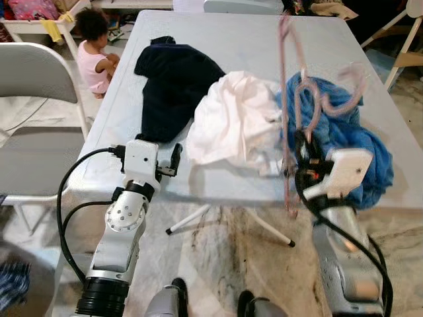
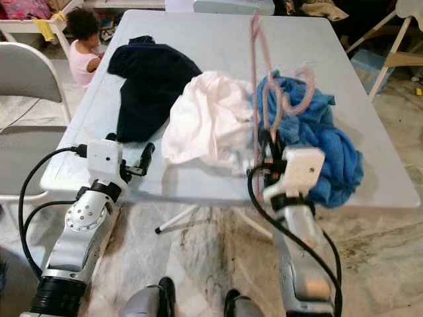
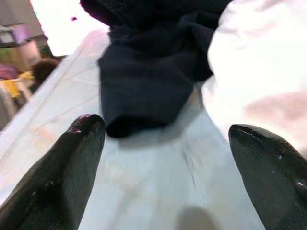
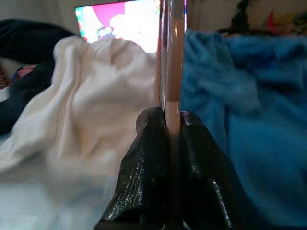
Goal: Hang hanger
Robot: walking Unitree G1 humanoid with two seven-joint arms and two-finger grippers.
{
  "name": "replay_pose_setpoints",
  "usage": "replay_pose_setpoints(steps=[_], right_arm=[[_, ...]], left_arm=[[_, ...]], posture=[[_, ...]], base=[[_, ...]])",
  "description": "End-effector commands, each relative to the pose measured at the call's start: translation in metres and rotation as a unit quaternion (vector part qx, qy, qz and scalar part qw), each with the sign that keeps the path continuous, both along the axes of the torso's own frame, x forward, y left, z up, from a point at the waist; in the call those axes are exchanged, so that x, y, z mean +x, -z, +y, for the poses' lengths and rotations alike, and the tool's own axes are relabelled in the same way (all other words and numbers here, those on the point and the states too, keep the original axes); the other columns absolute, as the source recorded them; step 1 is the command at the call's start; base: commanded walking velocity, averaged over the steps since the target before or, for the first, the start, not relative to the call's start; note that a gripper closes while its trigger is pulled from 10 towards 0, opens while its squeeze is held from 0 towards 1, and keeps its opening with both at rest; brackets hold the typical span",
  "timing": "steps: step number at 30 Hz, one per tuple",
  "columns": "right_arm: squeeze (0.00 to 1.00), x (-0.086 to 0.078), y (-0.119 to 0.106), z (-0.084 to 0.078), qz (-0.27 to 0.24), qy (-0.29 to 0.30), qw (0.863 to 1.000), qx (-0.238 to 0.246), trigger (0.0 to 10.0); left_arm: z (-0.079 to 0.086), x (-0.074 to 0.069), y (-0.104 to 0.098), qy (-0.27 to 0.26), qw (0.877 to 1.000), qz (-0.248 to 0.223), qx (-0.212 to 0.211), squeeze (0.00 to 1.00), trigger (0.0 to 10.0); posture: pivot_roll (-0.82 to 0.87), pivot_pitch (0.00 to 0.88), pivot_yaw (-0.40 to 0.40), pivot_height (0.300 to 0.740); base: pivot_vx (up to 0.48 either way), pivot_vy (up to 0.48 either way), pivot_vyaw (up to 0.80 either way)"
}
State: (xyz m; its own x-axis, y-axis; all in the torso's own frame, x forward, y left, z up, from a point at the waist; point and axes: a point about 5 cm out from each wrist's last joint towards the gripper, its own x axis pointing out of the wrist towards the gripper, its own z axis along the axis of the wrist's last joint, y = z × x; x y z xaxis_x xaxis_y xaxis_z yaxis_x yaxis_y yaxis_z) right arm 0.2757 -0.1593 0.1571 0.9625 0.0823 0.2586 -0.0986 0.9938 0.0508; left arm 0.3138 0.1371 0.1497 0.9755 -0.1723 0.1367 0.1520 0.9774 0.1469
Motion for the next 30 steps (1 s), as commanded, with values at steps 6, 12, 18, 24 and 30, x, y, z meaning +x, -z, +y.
replay_pose_setpoints(steps=[6,12,18,24,30], right_arm=[[0.0,0.002,0.018,-0.011,0.053,0.036,0.998,-0.004,10.0],[0.0,0.002,0.02,-0.012,0.057,0.047,0.997,-0.033,10.0],[0.0,0.0,0.027,-0.017,0.071,0.053,0.996,-0.031,10.0],[0.0,-0.002,0.034,-0.019,0.1,0.06,0.992,-0.041,10.0],[0.0,-0.003,0.033,-0.014,0.09,0.048,0.994,-0.026,10.0]], left_arm=[[0.001,-0.002,0.003,0.001,1.0,0.009,0.005,0.0,10.0],[0.0,-0.002,0.005,0.003,1.0,0.011,0.005,0.0,10.0],[0.0,-0.001,0.008,0.004,1.0,0.022,-0.002,0.0,10.0],[0.002,-0.001,0.012,0.007,0.999,0.036,-0.013,0.0,10.0],[0.001,0.001,0.014,0.012,0.998,0.05,-0.029,0.0,10.0]], posture=[[0.03,0.196,0.051,0.74],[0.03,0.188,0.05,0.74],[0.02,0.184,0.049,0.74],[0.02,0.182,0.055,0.74],[0.01,0.188,0.062,0.74]], base=[[-0.321,0.0,0.0],[-0.319,0.0,0.0],[-0.3,0.0,0.0],[0.0,0.0,0.0],[0.0,0.0,0.0]])
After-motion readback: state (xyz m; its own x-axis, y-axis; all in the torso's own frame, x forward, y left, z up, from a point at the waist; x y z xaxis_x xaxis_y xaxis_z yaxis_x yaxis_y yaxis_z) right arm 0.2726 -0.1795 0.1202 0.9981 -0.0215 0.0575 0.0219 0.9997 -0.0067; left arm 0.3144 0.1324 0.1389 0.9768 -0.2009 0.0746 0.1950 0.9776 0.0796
